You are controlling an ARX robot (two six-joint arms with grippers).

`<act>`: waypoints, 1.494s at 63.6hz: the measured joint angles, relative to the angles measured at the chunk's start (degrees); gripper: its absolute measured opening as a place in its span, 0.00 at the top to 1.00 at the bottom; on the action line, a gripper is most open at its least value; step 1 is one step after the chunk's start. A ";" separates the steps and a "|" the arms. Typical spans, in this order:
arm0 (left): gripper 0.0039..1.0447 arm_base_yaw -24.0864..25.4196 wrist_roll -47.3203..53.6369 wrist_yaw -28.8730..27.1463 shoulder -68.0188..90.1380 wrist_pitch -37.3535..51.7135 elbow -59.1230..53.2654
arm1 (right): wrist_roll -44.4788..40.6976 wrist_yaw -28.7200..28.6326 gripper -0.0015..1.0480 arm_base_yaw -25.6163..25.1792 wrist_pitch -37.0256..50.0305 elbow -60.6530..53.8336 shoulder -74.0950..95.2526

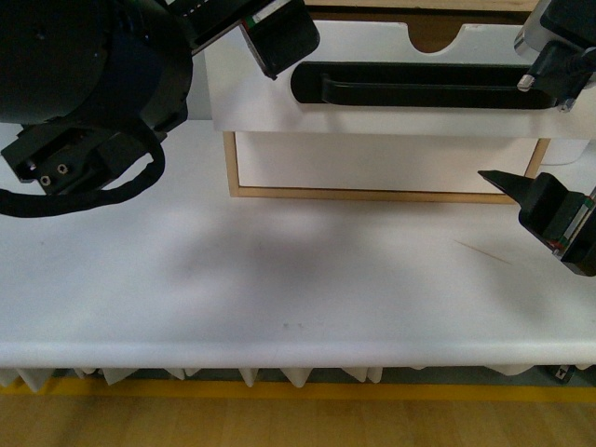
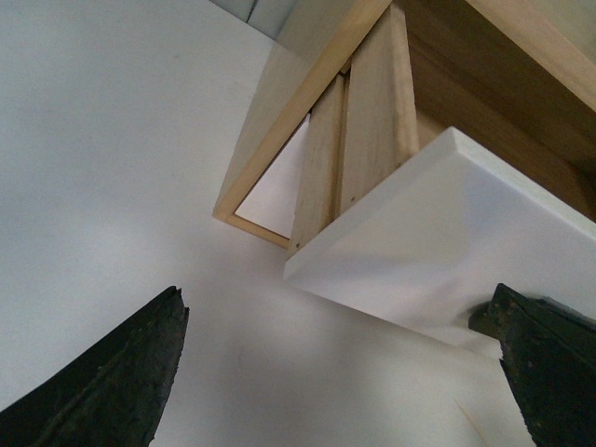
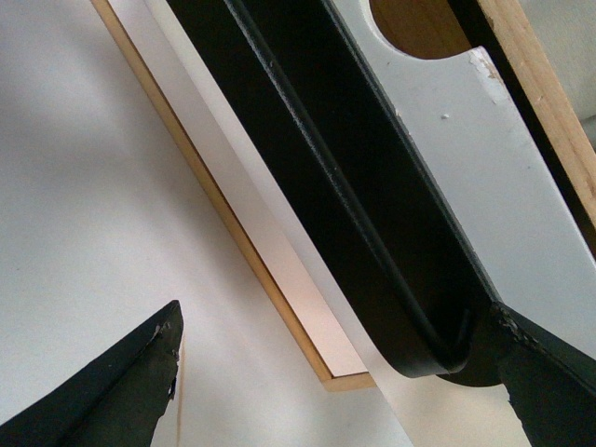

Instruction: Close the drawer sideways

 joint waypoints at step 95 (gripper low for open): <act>0.05 3.80 2.80 8.13 22.51 -1.86 26.16 | 0.52 2.14 0.09 -4.09 0.98 20.09 20.41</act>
